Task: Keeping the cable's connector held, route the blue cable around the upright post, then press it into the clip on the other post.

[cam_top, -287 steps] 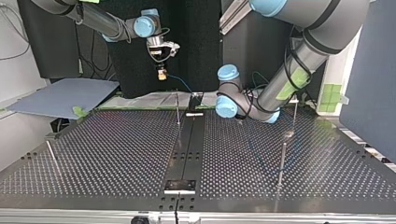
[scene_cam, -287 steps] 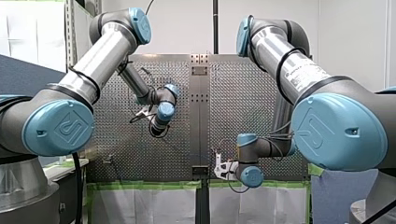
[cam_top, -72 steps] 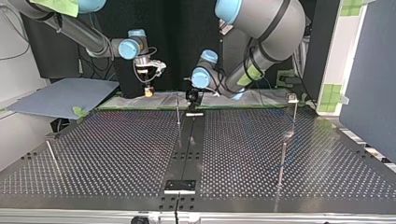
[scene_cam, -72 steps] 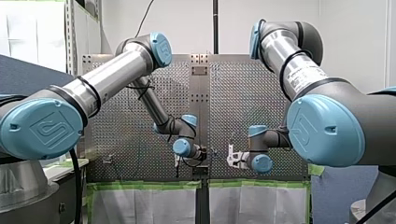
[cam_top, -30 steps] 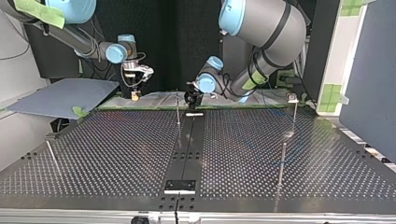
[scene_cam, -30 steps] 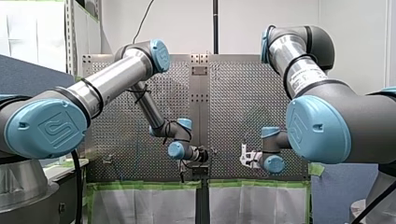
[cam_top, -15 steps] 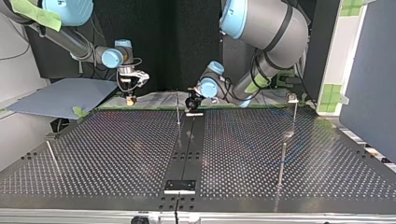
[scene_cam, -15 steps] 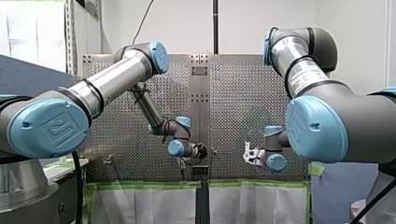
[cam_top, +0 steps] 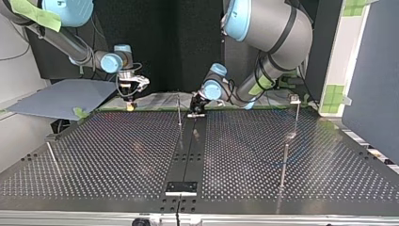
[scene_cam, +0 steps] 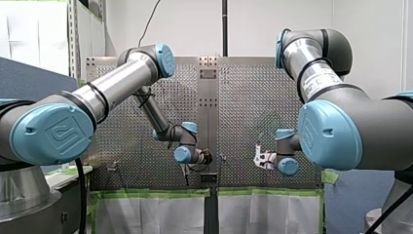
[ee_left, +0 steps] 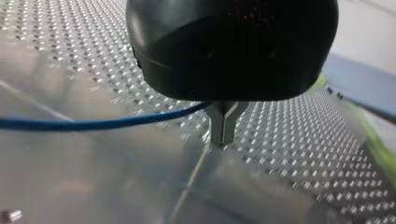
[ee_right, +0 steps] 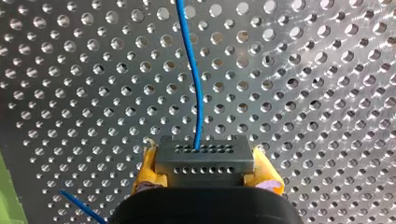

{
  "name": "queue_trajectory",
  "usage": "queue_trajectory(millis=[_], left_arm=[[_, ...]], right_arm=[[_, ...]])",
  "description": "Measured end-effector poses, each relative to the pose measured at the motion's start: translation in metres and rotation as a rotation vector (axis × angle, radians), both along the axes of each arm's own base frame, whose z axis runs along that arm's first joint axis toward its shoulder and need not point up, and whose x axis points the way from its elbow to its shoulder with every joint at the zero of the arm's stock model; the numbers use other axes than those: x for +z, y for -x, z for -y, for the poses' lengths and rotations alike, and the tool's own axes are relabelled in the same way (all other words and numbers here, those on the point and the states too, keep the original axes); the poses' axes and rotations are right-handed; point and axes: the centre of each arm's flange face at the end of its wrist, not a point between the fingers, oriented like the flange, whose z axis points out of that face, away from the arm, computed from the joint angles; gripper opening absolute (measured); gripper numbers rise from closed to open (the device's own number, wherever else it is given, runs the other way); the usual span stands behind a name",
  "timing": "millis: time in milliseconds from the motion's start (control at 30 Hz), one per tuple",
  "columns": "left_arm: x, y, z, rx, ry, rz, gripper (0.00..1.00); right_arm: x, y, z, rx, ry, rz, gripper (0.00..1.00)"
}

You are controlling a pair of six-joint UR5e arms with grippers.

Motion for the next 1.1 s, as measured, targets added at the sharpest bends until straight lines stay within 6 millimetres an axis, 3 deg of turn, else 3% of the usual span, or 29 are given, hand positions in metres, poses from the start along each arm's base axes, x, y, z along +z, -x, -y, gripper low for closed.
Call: queue_trajectory(millis=[400,467,500,533,567,600,667,733,767,1100], left_arm=[[0.002,-0.006,-0.004,0.034,-0.008,0.038,0.0],[0.003,-0.006,-0.003,0.027,-0.011,0.042,0.23],[0.003,-0.006,-0.002,0.021,-0.013,0.044,0.23],[0.003,-0.005,-0.001,0.012,-0.015,0.048,0.37],[0.003,-0.005,0.0,0.007,-0.017,0.05,0.6],[0.003,-0.005,0.0,0.003,-0.02,0.052,0.6],[0.004,-0.005,0.0,-0.002,-0.027,0.055,0.91],[0.003,-0.004,0.001,-0.005,-0.038,0.056,0.91],[0.003,-0.004,0.0,-0.006,-0.043,0.056,1.0],[-0.001,0.003,-0.006,0.028,-0.154,0.028,1.0]], right_arm=[[0.006,0.005,0.013,-0.009,0.018,0.006,0.0],[0.006,0.005,0.014,-0.007,0.019,0.006,0.0],[0.006,0.005,0.014,-0.006,0.019,0.006,0.0],[0.006,0.005,0.014,-0.006,0.018,0.006,0.0],[0.006,0.005,0.014,-0.005,0.018,0.006,0.0],[0.006,0.005,0.014,-0.005,0.017,0.006,0.0],[0.006,0.006,0.014,-0.004,0.015,0.005,0.0],[0.005,0.006,0.014,-0.004,0.013,0.005,0.0],[0.005,0.006,0.014,-0.004,0.012,0.004,0.0],[0.004,0.006,0.013,-0.003,0.0,-0.002,0.0]])
